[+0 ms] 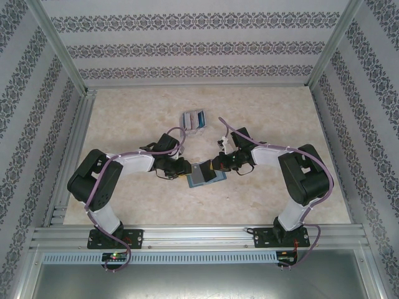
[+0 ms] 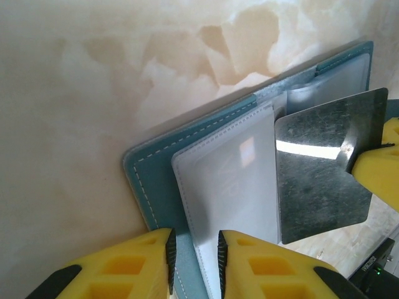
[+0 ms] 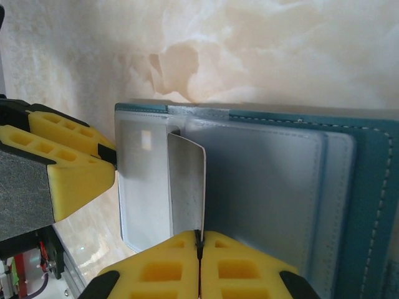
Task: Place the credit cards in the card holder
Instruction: Insert the credit card into the card slot.
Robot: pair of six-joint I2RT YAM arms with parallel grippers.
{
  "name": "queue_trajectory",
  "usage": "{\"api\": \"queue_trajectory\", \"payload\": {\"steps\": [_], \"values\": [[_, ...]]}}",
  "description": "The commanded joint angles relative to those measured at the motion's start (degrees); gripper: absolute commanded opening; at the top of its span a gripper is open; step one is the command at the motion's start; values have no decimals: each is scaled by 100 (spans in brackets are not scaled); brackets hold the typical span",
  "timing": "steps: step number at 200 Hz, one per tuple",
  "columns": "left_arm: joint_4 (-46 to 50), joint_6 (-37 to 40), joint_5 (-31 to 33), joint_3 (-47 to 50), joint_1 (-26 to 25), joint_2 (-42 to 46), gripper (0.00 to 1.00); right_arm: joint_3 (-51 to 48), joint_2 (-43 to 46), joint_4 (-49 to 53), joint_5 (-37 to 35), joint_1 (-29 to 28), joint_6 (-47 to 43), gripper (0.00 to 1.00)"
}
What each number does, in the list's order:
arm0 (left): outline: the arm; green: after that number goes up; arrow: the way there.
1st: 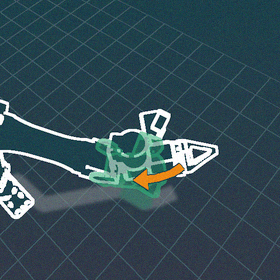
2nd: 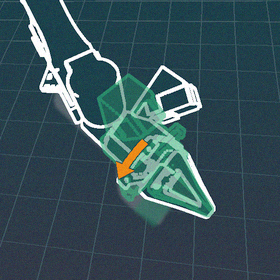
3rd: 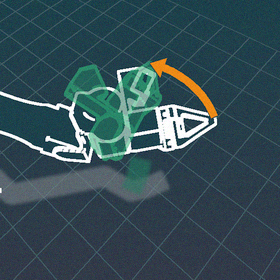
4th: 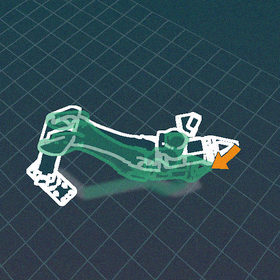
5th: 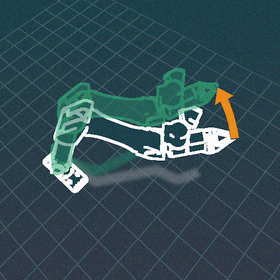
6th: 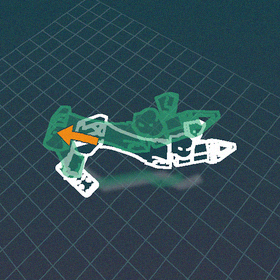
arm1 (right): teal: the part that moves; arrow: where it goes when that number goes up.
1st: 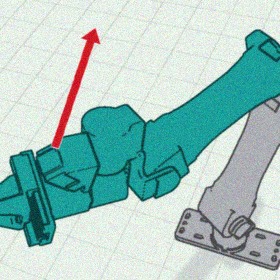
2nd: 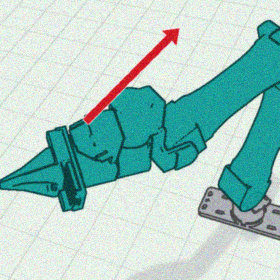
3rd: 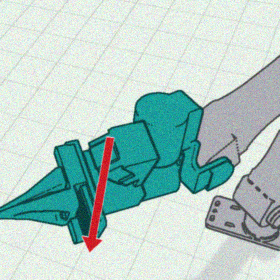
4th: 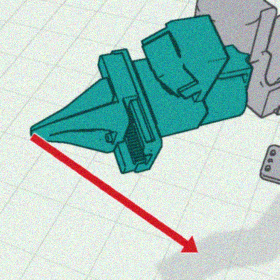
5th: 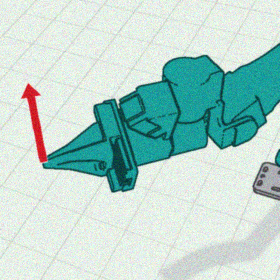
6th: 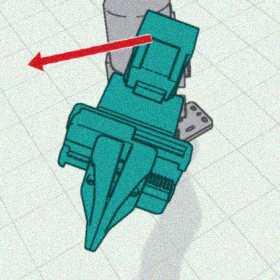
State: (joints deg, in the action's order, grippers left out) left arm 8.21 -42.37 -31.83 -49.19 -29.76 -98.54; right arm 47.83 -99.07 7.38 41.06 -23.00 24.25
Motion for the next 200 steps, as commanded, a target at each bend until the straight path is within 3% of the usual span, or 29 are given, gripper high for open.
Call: {"api": "queue_trajectory", "payload": {"steps": [1, 200], "values": [[172, -45, 113, -4, -120, -93, 26, -130, -51, 89, -418, -66, 71, 8], [-19, -152, 151, 0, -250, -227, 23, 378, -358, 271, -1065, -915, 169, 9]]}}
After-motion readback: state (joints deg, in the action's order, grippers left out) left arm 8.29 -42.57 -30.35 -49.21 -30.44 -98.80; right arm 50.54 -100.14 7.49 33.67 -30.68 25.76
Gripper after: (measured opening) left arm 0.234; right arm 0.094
